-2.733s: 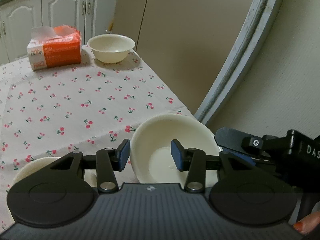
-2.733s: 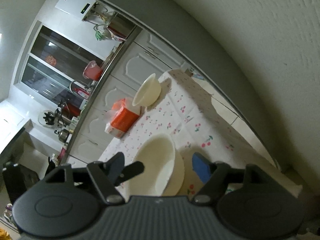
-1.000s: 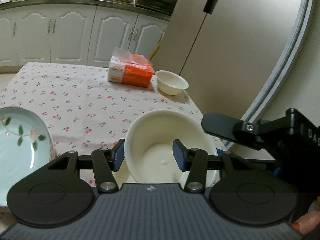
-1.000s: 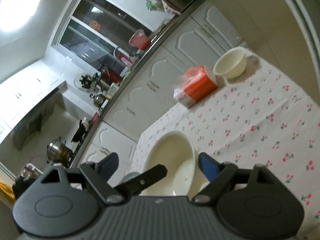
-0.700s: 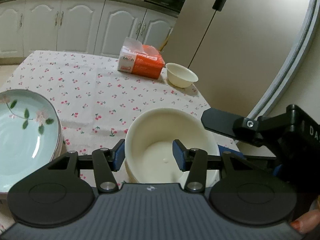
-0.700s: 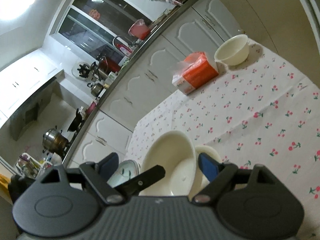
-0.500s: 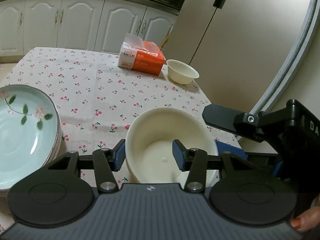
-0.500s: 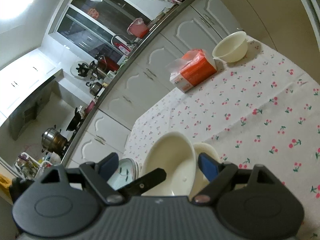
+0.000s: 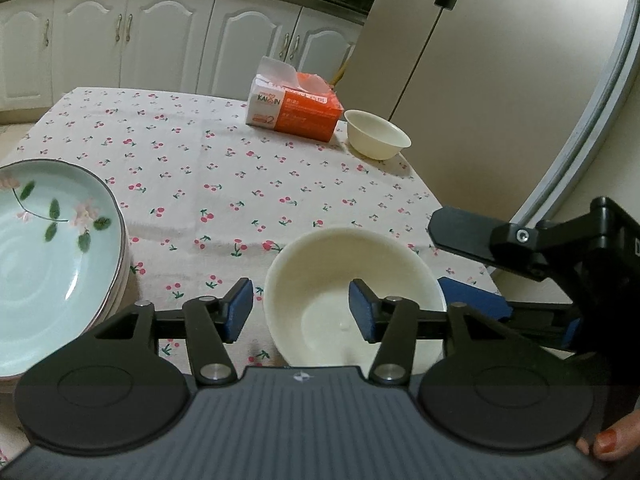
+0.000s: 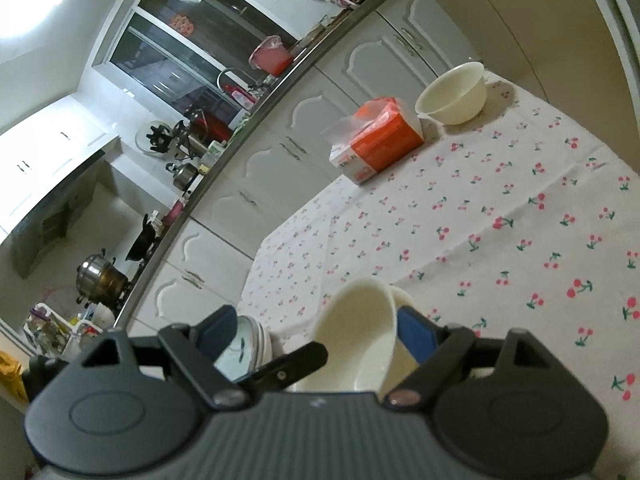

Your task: Organize plates and bowls

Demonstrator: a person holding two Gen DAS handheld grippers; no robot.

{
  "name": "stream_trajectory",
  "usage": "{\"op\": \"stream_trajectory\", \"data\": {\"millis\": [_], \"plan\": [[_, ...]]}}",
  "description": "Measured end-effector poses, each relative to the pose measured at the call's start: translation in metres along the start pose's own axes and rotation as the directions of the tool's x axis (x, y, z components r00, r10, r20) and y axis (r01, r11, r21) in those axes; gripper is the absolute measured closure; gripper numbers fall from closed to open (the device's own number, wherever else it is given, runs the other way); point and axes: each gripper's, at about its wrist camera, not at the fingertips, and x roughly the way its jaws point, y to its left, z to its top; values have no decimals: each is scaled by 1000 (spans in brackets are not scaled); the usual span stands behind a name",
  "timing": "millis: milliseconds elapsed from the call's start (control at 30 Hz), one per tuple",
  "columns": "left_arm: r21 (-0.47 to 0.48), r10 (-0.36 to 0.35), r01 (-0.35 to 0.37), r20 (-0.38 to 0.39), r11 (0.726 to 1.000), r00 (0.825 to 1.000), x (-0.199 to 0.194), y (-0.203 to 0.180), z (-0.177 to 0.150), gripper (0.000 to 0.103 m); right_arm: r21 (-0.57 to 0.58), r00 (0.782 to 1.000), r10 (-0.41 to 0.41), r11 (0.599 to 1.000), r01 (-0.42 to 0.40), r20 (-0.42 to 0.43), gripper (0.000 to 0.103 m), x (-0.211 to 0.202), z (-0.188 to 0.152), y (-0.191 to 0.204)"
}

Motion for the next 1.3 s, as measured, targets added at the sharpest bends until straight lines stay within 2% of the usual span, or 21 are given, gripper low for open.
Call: {"op": "stream_trajectory", "data": {"millis": [167,367,433,500,867,1300], "plan": [[7,10,-10,8,1000,1000,-1,3,0,35,7,1000,-12,1000,12,11,16,-3,0,-3],[33,29,-30,30,999,999,-6,3,4,22,13,999,-15,1000,15,39,14,-11,6,-4],[39,38,-40,41,998,998,-8,3,5,13,11,998,-23,1000,22,53,5,-14,9,-4],[47,47,-50,51,998,998,-10,3,7,7,-2,997,-34,999,34,67,4,-17,11,-3],[92,91,-97,67,991,994,-6,-3,11,0,-41,988,-114,992,118,102,1,-25,22,-11],[56,81,-85,78,995,994,-6,3,19,0,-79,974,-182,978,193,133,1,-31,28,-23]]}}
